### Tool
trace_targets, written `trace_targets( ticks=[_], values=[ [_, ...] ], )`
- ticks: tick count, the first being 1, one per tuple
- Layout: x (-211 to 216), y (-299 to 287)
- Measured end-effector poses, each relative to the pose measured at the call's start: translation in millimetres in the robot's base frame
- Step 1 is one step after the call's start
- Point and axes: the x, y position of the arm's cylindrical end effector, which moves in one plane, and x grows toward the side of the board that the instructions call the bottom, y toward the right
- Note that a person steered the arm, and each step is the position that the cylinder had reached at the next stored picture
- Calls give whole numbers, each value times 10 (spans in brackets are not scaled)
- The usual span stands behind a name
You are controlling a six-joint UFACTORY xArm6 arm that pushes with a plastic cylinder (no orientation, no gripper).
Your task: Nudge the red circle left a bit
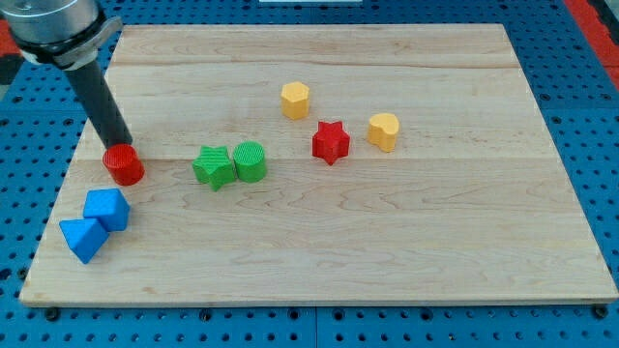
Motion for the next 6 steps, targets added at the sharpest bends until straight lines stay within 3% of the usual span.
trace_targets(
  ticks=[2,3,6],
  values=[
    [-94,738],
    [200,701],
    [214,421]
  ],
)
